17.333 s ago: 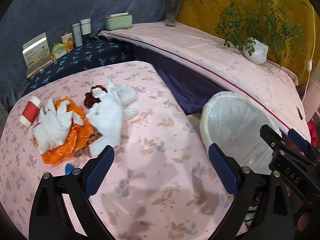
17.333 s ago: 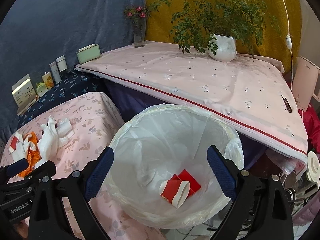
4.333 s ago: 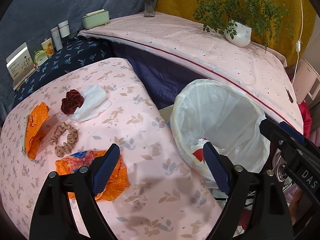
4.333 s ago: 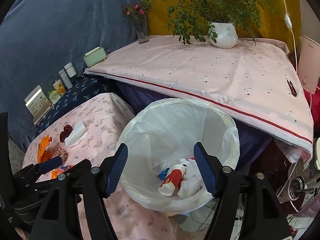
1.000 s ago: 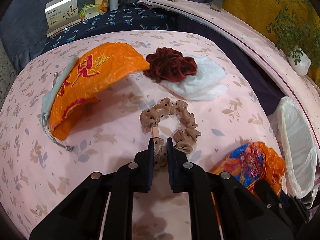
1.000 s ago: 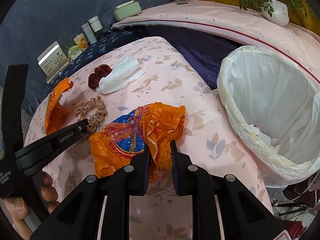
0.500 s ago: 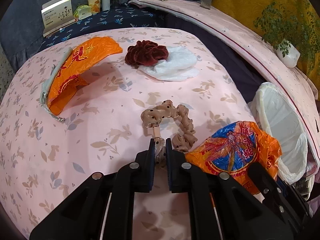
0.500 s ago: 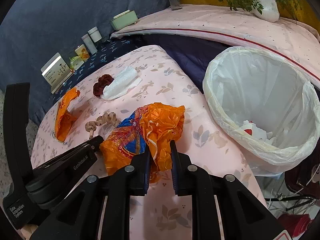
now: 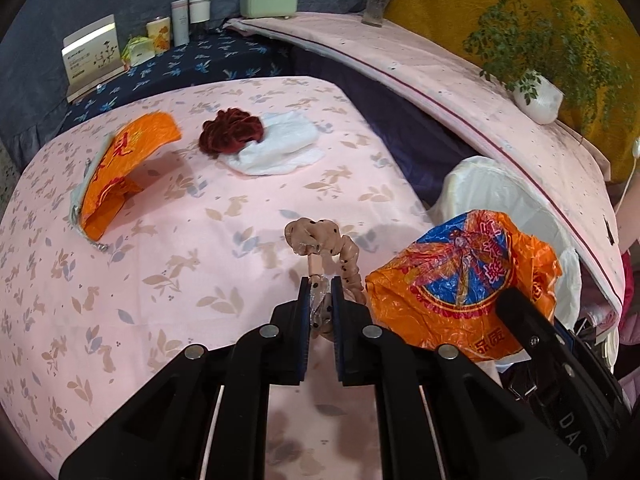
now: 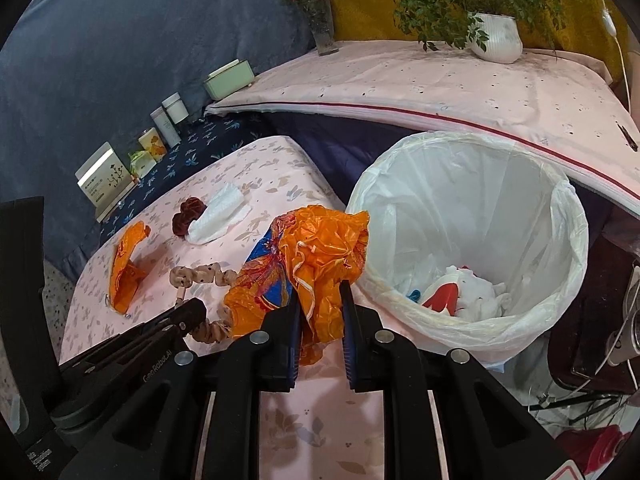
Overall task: Collect trash
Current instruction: 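Carry the orange bag and bracelet over the bin and open both tools to drop them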
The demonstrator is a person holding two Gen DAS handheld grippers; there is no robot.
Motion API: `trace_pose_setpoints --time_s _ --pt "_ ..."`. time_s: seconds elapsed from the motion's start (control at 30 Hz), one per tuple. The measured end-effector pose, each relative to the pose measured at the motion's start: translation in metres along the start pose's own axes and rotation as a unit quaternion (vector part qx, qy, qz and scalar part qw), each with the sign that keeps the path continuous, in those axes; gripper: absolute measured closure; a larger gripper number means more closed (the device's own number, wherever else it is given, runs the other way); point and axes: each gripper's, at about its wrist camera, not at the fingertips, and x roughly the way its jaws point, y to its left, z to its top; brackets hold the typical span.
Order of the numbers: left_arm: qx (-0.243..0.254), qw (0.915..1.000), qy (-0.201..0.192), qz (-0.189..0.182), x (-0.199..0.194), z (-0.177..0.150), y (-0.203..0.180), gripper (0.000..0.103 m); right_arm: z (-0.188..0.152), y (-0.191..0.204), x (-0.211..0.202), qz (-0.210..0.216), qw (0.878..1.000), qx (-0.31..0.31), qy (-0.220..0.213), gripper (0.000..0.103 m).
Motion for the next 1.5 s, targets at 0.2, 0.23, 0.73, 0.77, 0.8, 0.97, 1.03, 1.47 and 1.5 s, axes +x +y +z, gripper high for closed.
trace_pose_setpoints --time_s 0.2,0.23,0.73,0.77,0.8,0.97,1.03,1.47,1.5 --pt "0.025 0.9996 -0.014 -0.006 -0.008 0.006 -0.025 0.094 0.009 -0.023 -0.014 -0.015 0.999 0.016 -0.026 0.086" --pt "0.029 0.9994 -0.016 -0.008 -0.009 0.007 -0.029 0.094 0.011 -0.027 -0.016 -0.018 0.999 0.019 -0.030 0.086" --pt "0.133 0.9871 -0.049 -0.075 -0.014 0.021 -0.118 0.094 0.036 -0.104 -0.032 -0.079 0.991 0.072 -0.076 0.086" --pt "0.137 0.9862 -0.048 -0.079 -0.014 0.022 -0.123 0.094 0.037 -0.108 -0.033 -0.081 0.991 0.076 -0.078 0.086" --pt "0.141 0.9853 -0.048 -0.084 -0.012 0.023 -0.128 0.094 0.038 -0.114 -0.033 -0.083 0.990 0.082 -0.080 0.086" --pt "0.152 0.9824 -0.037 -0.102 0.000 0.027 -0.147 0.094 0.041 -0.134 -0.033 -0.092 0.987 0.098 -0.081 0.086" --pt "0.152 0.9818 -0.034 -0.109 0.003 0.027 -0.152 0.092 0.043 -0.136 -0.030 -0.095 0.987 0.098 -0.081 0.086" --pt "0.119 0.9897 -0.031 -0.073 0.014 0.026 -0.136 0.042 0.051 -0.132 -0.011 -0.086 0.990 0.093 -0.066 0.057" --pt "0.118 0.9901 -0.033 -0.068 0.013 0.025 -0.133 0.042 0.052 -0.130 -0.011 -0.087 0.990 0.090 -0.065 0.057"
